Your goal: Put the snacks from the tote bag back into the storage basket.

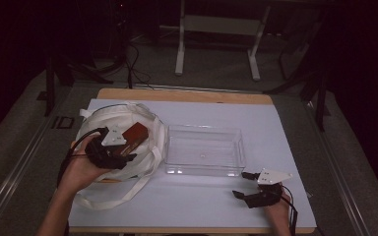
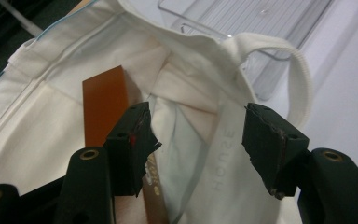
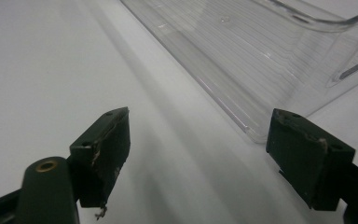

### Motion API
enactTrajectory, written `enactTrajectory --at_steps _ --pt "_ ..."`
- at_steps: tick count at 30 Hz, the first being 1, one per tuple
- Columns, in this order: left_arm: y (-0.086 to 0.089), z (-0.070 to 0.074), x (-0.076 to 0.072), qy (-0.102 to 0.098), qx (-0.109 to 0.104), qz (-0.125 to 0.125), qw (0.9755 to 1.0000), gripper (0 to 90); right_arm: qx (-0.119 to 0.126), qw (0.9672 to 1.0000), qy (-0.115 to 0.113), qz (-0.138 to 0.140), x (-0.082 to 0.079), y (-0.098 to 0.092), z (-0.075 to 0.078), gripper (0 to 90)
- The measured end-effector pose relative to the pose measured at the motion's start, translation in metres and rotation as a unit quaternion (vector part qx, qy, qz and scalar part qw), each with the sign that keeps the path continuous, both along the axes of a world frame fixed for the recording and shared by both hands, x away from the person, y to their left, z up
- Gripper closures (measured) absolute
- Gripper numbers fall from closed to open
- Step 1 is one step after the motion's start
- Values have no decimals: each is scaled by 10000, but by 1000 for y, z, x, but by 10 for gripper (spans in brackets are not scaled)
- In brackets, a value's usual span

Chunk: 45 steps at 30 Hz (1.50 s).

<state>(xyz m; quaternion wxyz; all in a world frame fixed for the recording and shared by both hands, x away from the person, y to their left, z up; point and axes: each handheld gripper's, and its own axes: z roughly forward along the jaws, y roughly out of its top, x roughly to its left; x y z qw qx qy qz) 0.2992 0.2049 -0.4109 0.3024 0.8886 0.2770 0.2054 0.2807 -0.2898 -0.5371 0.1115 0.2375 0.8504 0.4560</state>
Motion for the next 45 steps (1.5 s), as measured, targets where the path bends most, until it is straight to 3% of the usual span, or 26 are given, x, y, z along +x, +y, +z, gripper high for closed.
enactTrajectory --at_steps 11,24,31,41,45 --pt "8 -1 12 149 145 219 9995 425 -13 10000 -5 -5 0 0 0 214" --pt "17 -4 23 385 355 542 9972 413 -20 10000 -11 -9 0 0 0 209" --pt "21 -7 28 544 436 649 9954 412 -23 10000 -24 -17 0 0 0 209" --pt "26 -15 36 806 702 870 9905 408 -29 10000 -18 -18 -1 0 0 209" --pt "28 -19 38 877 678 936 9894 397 -31 10000 -17 -18 -1 1 0 207"
